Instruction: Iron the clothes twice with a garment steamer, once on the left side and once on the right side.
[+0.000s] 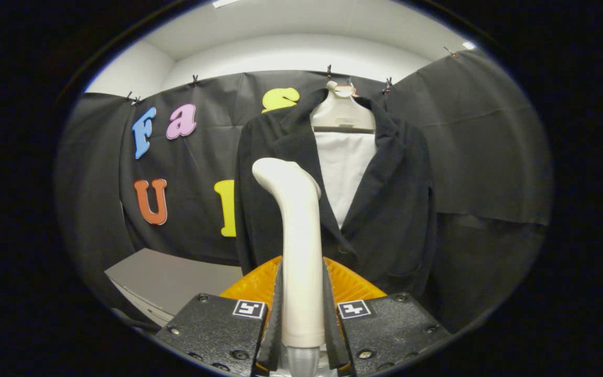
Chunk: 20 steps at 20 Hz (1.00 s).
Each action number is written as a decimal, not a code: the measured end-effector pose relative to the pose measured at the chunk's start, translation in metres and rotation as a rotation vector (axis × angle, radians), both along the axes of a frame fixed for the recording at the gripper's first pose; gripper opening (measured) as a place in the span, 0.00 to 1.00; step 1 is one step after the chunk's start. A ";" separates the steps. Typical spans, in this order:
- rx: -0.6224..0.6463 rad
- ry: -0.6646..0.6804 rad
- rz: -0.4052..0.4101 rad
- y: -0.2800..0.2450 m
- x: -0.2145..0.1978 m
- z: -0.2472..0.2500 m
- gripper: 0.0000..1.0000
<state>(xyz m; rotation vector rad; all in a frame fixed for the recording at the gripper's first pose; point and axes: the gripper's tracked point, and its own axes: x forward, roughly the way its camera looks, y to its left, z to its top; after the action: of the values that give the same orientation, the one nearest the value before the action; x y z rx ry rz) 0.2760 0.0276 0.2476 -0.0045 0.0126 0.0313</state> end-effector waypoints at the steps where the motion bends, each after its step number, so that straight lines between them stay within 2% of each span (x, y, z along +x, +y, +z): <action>1: -0.001 0.009 -0.006 0.000 0.001 -0.006 0.37; 8: -0.004 0.061 -0.044 -0.006 -0.002 -0.036 0.37; 20: -0.019 0.177 -0.060 -0.011 0.001 -0.104 0.37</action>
<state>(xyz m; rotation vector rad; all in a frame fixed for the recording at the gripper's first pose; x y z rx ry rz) 0.2767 0.0170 0.1441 -0.0199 0.1897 -0.0288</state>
